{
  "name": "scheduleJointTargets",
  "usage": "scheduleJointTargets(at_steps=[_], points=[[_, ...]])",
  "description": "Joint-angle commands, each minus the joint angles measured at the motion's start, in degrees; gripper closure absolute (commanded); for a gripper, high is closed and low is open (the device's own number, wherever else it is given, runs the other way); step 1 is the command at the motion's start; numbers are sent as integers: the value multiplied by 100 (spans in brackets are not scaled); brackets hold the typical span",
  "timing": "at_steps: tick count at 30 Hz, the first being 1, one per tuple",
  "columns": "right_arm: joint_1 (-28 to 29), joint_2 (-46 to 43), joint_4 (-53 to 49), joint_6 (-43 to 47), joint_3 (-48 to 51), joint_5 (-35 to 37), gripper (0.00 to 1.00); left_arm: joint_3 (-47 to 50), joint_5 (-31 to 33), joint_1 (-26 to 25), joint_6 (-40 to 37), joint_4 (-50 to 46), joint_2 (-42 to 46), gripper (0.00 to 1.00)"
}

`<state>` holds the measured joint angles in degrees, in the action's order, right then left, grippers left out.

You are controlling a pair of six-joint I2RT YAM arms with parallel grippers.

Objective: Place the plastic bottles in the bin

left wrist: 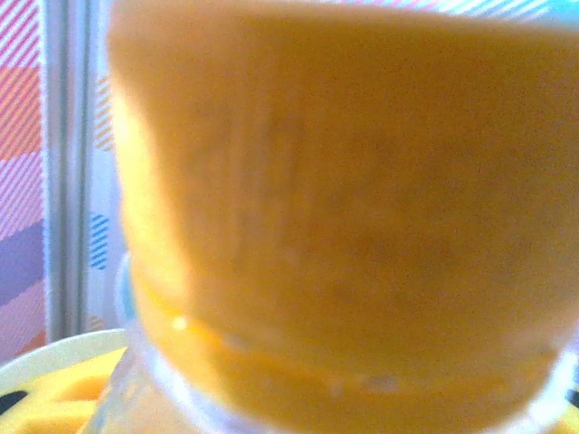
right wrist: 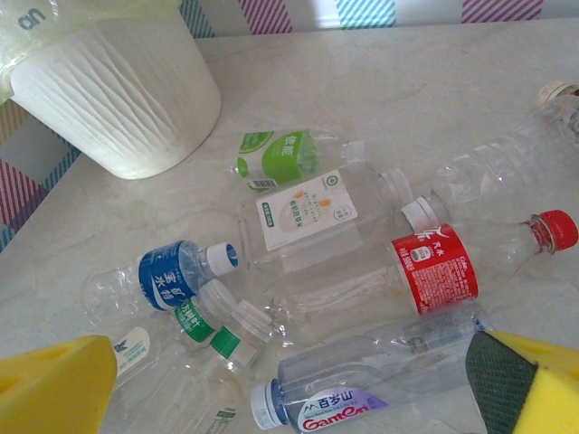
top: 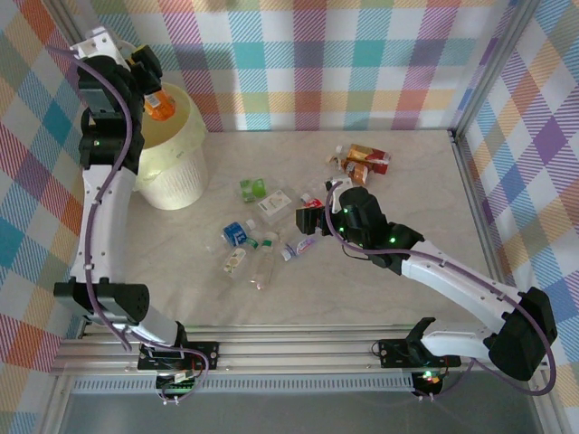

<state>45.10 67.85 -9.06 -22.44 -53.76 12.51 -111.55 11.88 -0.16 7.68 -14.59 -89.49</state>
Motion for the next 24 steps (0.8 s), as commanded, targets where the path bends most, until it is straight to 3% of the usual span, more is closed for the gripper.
scheduleJointTargets(at_steps=[1,7,17,24], points=[[42,-183,-4,-146,93,85,0,-208,259,266,-177,451,-194,49],[42,-238,-103,-160,143,115,0,-184,293,726,-172,792,-718,49],[43,-205,-241,-138,58,98,0,-354,-755,1218,247,849,-1708,47],[41,-279,-510,-190,6,70,0,-44,-1435,1242,-206,970,-2250,46]])
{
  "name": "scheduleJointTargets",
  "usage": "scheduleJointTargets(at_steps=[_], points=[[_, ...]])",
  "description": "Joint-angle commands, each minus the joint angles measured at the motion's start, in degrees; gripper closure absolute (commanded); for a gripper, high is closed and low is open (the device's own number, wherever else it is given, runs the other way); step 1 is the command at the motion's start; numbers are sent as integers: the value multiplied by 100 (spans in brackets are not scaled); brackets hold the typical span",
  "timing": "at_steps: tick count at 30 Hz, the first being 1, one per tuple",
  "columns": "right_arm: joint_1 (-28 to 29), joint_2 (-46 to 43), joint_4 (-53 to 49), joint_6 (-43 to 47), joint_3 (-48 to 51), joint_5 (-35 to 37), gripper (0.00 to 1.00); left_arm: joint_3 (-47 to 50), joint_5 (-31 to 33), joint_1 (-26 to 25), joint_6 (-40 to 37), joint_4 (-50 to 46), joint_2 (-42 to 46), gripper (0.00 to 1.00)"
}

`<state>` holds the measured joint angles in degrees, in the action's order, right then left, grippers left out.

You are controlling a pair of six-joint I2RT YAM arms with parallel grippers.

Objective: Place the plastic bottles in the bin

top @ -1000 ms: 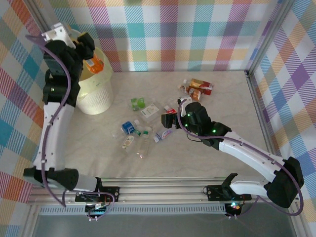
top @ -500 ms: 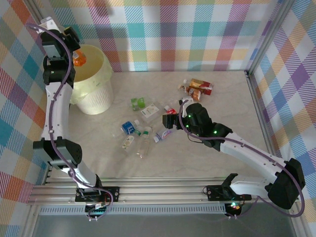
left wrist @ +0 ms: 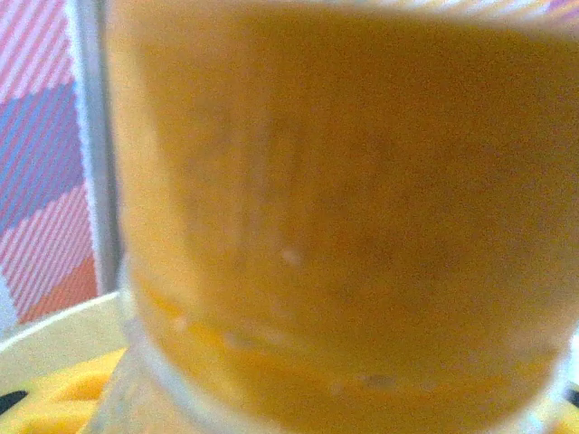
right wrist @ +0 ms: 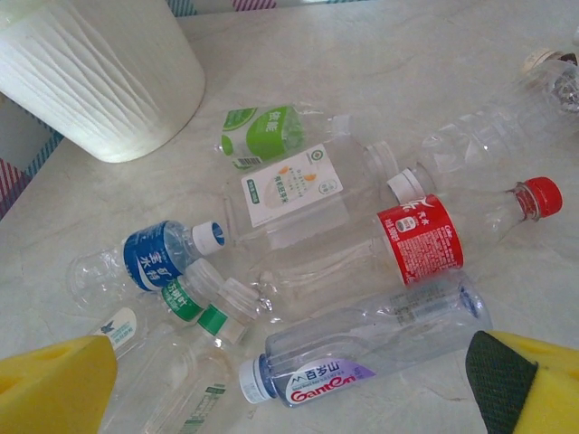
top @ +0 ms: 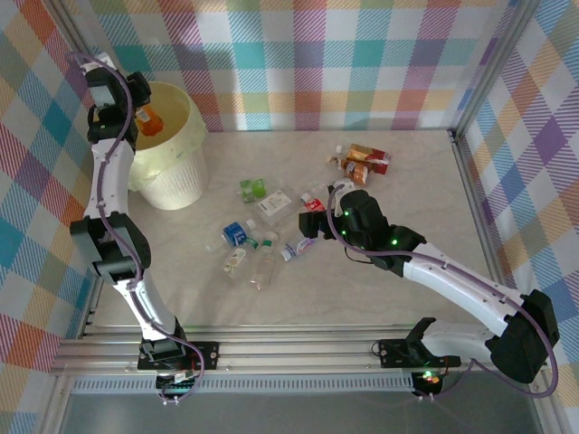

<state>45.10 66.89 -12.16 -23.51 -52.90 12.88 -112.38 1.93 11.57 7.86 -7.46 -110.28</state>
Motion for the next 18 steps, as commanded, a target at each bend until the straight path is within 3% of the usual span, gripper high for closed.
scheduleJointTargets(at_steps=[1,8,18], points=[[44,-200,-240,-88,-67,49,0,40,-511,69,-262,250,-244,45],[38,-219,-56,-209,151,153,0,270,-633,65,-89,307,-599,40],[38,61,-90,-184,-45,159,0,436,-732,64,184,370,-552,19]])
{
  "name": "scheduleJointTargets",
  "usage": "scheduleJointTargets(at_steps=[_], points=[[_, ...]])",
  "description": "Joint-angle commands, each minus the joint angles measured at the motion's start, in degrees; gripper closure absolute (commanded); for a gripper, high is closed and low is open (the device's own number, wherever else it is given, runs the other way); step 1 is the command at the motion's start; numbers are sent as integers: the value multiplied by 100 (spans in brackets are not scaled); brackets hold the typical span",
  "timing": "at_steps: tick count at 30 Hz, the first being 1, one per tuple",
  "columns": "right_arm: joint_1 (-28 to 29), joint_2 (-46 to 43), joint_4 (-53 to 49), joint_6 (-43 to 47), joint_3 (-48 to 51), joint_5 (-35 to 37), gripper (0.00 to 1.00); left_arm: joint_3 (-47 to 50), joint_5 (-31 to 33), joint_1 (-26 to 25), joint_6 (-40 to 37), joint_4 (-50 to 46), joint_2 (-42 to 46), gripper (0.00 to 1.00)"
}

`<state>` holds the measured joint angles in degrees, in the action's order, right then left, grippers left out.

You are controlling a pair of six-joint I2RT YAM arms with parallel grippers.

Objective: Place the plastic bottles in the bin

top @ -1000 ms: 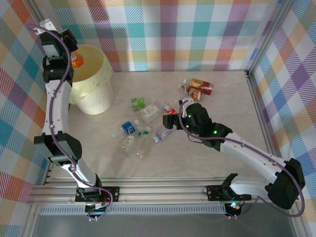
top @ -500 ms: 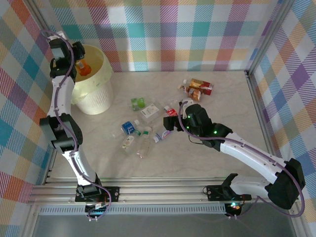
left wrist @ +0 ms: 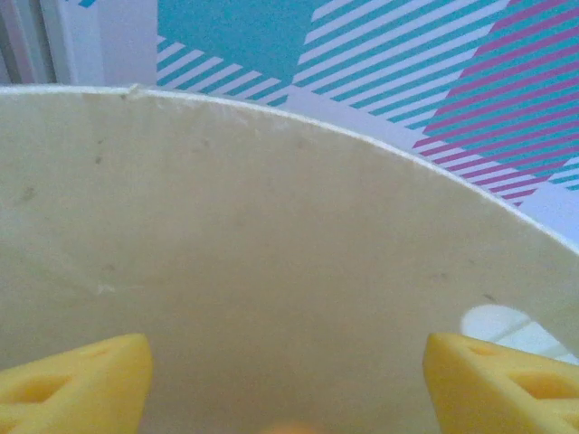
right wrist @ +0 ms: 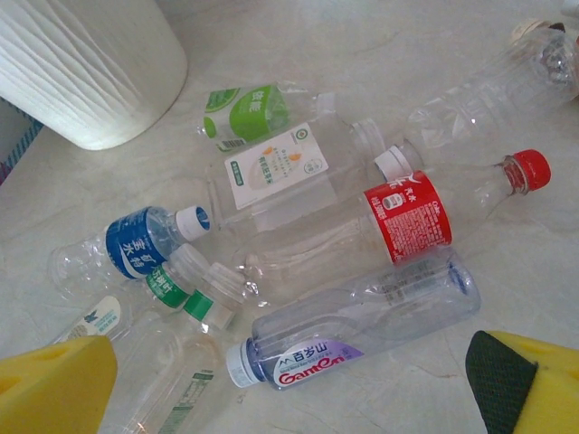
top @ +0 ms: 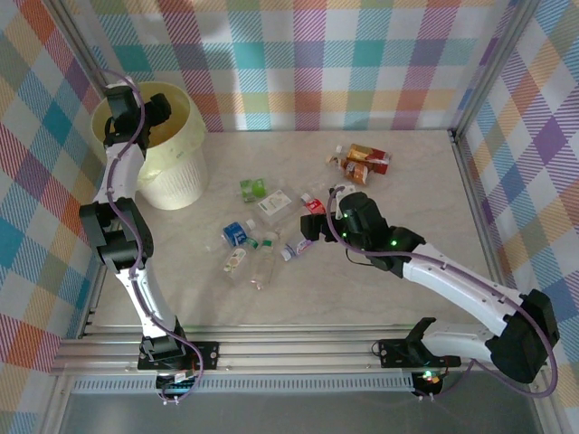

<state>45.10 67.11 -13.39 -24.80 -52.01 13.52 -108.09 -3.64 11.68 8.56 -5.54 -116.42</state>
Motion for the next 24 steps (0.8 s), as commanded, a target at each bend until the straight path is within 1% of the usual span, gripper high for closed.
scheduleJointTargets(at_steps=[1,9,15,19,20,22,24], points=[[43,39,28,-77,-126,122,0,8,-200,53,139,170,116,18],[38,49,67,-149,-108,196,0,-62,-294,-16,298,-119,530,12],[43,56,81,-146,-108,180,0,-240,77,-112,773,-665,893,7],[43,85,82,-154,-99,147,0,-446,11,-140,1164,-989,1056,2],[41,91,84,-150,-99,138,0,-474,-13,-163,1201,-988,1113,0],[44,109,93,-139,-110,125,0,-517,-16,-226,1164,-993,1204,0],[43,121,117,-126,-116,107,0,-620,8,-293,1087,-1207,1265,0]])
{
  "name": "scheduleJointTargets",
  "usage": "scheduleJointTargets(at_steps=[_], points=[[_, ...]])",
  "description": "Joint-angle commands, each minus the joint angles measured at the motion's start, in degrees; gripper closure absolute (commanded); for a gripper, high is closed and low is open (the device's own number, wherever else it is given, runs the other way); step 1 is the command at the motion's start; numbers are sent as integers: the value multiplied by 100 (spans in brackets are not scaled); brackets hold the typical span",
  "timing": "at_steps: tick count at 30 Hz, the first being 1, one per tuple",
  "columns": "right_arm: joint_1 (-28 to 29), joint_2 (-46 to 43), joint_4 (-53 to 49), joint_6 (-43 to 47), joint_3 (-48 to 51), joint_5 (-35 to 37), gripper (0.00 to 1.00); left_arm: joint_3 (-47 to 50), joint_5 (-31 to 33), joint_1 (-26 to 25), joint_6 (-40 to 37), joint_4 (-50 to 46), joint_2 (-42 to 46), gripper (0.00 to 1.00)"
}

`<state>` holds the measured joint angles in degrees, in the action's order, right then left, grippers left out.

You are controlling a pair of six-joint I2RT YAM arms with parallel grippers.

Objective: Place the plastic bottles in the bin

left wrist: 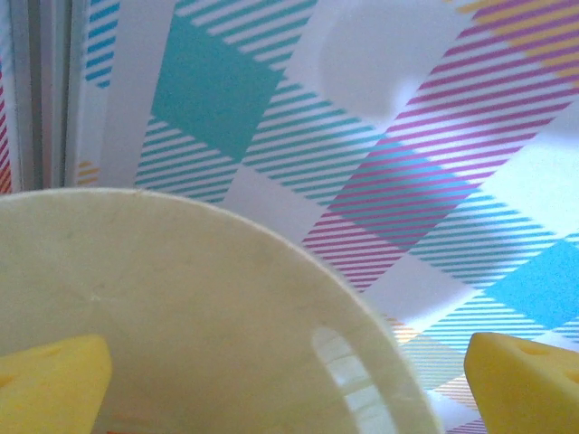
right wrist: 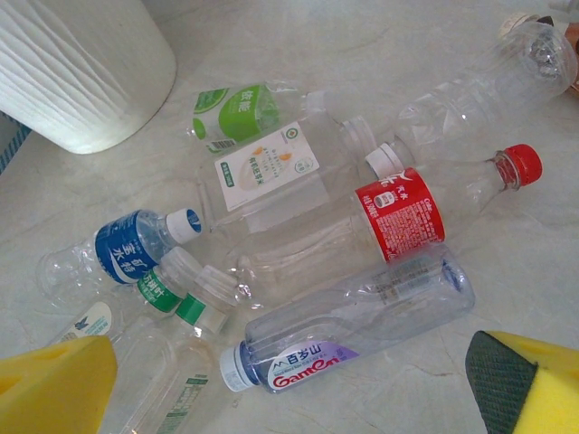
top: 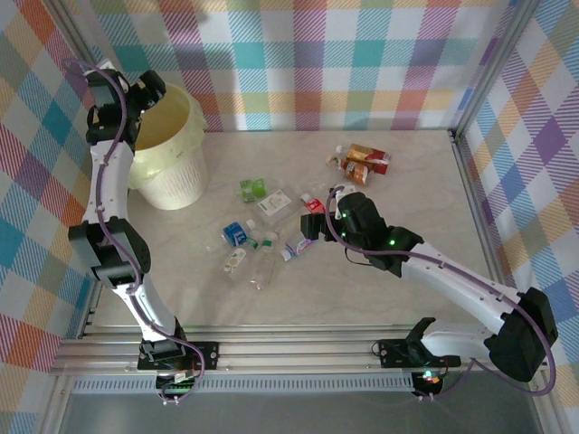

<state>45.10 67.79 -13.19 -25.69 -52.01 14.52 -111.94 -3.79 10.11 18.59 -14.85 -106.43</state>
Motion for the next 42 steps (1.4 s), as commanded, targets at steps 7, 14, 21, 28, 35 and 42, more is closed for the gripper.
scheduleJointTargets(at_steps=[7,14,21,28,35,42], points=[[47,26,7,-367,-84,401,0,-313,-697,-395,316,-369,617,0],[42,27,4,-721,89,701,0,546,-984,-1144,361,-383,1432,0],[42,67,89,-832,119,679,0,1889,-493,-2228,14,-458,2337,0],[42,236,106,-906,95,636,0,2962,71,-2884,171,-856,2958,0],[43,512,116,-884,-67,530,0,3909,20,-2918,215,-1415,3329,0],[43,615,242,-857,-106,391,0,4186,182,-2910,-220,-2432,3374,0]])
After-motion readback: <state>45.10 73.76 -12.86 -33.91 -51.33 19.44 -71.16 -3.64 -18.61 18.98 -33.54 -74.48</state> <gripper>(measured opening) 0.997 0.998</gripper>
